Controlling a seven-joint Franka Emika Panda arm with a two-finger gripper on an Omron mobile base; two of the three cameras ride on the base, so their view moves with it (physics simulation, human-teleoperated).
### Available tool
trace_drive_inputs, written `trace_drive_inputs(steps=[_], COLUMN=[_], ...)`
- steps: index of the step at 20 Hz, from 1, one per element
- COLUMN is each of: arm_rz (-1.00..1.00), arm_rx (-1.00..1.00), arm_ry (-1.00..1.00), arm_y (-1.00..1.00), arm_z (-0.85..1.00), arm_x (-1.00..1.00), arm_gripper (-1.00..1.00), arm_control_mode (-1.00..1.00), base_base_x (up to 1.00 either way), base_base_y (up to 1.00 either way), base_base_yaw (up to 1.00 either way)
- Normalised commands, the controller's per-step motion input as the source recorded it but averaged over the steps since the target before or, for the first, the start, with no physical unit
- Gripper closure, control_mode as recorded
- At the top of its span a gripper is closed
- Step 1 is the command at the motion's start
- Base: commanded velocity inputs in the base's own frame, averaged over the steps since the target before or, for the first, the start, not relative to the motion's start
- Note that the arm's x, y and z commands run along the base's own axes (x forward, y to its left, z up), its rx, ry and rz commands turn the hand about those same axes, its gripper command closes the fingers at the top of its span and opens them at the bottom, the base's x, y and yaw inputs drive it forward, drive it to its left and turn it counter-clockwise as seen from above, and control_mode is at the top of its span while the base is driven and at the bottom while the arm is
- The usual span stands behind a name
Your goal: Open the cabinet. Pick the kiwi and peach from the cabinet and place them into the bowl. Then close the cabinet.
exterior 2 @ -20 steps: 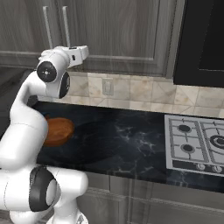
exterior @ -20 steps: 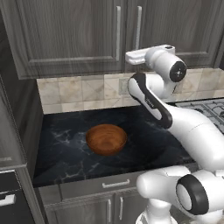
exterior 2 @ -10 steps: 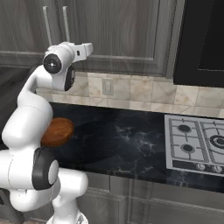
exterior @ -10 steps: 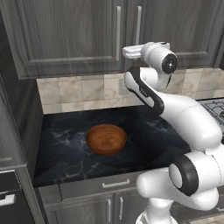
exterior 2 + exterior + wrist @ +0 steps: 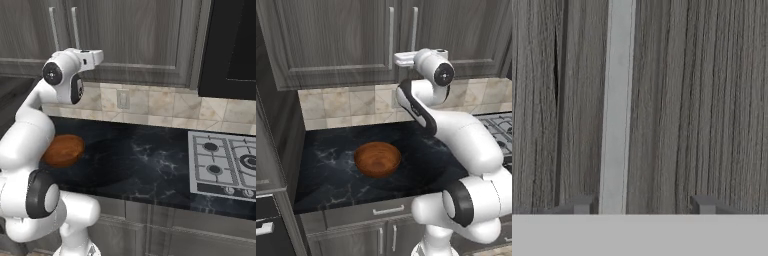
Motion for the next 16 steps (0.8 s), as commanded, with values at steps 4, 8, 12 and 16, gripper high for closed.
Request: trace_drive_inputs(steps=[4,8,12,16], arm_rz=[0.00,0.00,0.00,0.00], arm_rx=[0.00,0.00,0.05,0.14], arm_ry=[0.00,0.00,-0.03,0.00], arm_y=[0.00,-0.34,-0.77,-0.99], arm_z=[0.00,0.18,0.46,0.38], arm_x=[0.00,-0.17,-0.64,-0.84], arm_gripper=[1.00,1.00,1.00,1.00], arm_control_mode=[-1.00,-1.00,-1.00,-1.00], base_base_x=[0.00,0.00,0.00,0.00], base_base_y=[0.00,0.00,0.00,0.00], base_base_yaw=[0.00,0.00,0.00,0.00])
